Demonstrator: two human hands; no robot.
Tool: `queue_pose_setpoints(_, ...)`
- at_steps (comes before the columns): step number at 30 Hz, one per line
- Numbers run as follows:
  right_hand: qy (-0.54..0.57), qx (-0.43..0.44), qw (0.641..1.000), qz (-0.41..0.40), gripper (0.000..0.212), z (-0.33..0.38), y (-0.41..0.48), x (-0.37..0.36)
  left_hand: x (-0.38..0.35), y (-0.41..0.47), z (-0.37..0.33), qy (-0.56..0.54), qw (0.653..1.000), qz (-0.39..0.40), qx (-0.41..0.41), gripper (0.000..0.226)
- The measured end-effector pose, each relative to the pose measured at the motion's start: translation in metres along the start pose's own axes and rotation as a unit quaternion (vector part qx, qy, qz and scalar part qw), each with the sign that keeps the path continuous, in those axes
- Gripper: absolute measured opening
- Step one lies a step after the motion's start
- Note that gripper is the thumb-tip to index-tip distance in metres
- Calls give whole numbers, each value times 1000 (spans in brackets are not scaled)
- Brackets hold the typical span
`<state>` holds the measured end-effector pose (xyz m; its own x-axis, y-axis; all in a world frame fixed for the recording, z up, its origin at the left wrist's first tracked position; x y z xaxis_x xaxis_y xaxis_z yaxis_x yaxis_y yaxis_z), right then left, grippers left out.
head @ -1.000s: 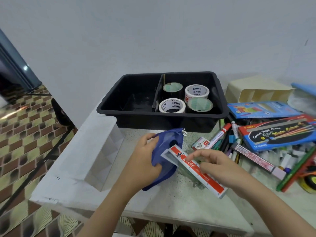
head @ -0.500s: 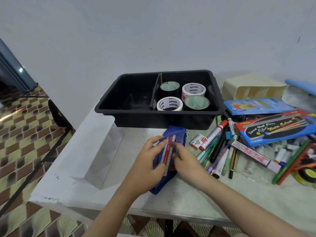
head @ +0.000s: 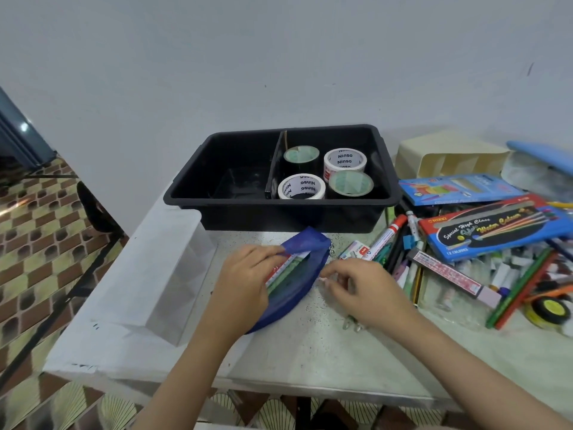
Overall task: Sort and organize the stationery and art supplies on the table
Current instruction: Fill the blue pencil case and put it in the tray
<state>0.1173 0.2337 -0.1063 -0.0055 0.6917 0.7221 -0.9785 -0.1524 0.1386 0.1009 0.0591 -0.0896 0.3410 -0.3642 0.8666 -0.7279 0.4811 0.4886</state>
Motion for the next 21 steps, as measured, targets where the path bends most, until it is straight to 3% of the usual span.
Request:
queue_pose_setpoints(5,-133,29,988,69,36,-24,3,21,-18,-5,5,-115,984,126,59,19)
queue_pose_setpoints(10,-155,84,977,124,31,-21,7,15,-24,0,-6,-242,949,158,128,23)
queue_pose_setpoints(13,-164,115,971,128,27,-16,11,14,-28,3,-9,-299,928,155,159,40)
queue_pose_setpoints(17,-28,172,984,25,17,11,14,35,-28,10,-21,-433,870,148,184,59)
queue_pose_setpoints(21,193,167,963,-81,14,33,20,56,-22,25,-40,-517,831,146,146,56)
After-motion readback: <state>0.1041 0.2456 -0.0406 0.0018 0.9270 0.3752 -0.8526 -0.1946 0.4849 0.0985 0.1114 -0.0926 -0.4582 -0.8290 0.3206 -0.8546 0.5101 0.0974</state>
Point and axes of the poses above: each hand's wrist, its own y-axis towards the middle knuckle, its own x-axis out of the back of the hand, z = x × y, the point moved 6 cm from there along y, towards the middle knuckle, and after that the axes turned 6 degrees about y, right-handed, at the moved point
